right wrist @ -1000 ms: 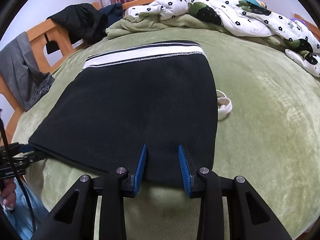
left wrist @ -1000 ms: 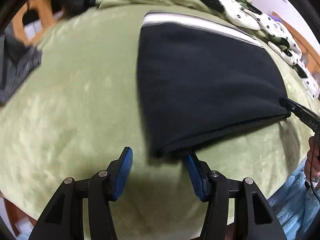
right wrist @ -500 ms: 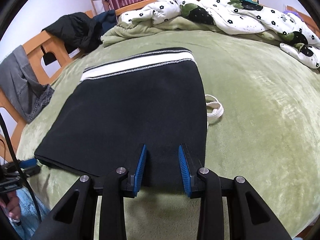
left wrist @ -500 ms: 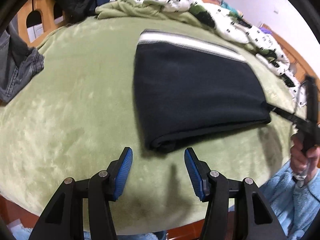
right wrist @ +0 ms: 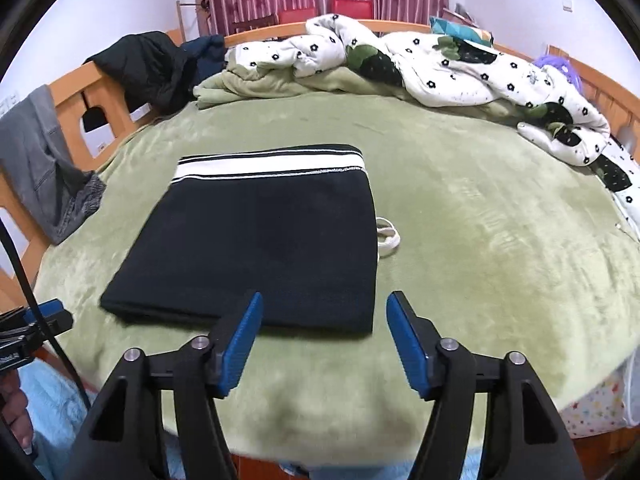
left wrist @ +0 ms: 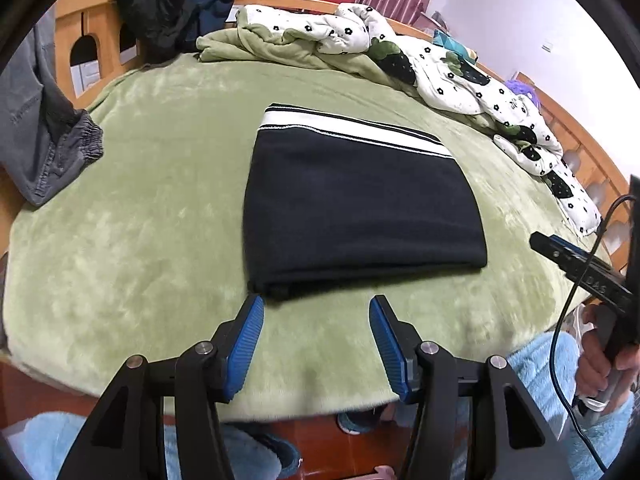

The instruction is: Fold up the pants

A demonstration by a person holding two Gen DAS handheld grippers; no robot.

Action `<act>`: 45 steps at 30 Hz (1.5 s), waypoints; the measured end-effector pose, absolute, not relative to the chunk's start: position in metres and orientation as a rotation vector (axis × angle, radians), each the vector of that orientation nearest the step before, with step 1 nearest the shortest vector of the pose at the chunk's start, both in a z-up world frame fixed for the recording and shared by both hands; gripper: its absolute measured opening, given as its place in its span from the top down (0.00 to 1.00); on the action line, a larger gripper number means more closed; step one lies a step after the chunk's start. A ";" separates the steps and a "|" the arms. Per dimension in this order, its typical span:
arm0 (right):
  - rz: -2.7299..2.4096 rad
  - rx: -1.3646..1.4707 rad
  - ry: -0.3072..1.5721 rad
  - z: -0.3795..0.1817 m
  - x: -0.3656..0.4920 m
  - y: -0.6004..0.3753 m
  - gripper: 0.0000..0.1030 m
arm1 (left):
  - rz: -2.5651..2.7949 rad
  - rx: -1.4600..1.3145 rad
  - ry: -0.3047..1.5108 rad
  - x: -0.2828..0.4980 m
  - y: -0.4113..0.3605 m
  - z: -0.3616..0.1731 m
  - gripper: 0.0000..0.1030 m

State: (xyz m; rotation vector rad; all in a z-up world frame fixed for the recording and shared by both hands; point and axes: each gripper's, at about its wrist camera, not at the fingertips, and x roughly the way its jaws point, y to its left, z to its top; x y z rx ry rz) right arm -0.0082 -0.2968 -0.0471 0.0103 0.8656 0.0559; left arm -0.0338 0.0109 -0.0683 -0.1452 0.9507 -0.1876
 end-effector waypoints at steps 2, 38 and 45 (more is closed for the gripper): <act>0.039 -0.002 0.864 -0.040 -0.021 -0.296 0.36 | -0.184 -0.144 0.951 -0.044 0.008 -0.063 0.45; -0.037 0.004 0.783 -0.012 -0.091 -0.307 0.08 | -0.105 -0.085 0.889 -0.079 -0.006 -0.028 0.26; -0.039 0.004 0.782 -0.012 -0.092 -0.304 0.08 | -0.105 -0.086 0.889 -0.079 -0.005 -0.029 0.26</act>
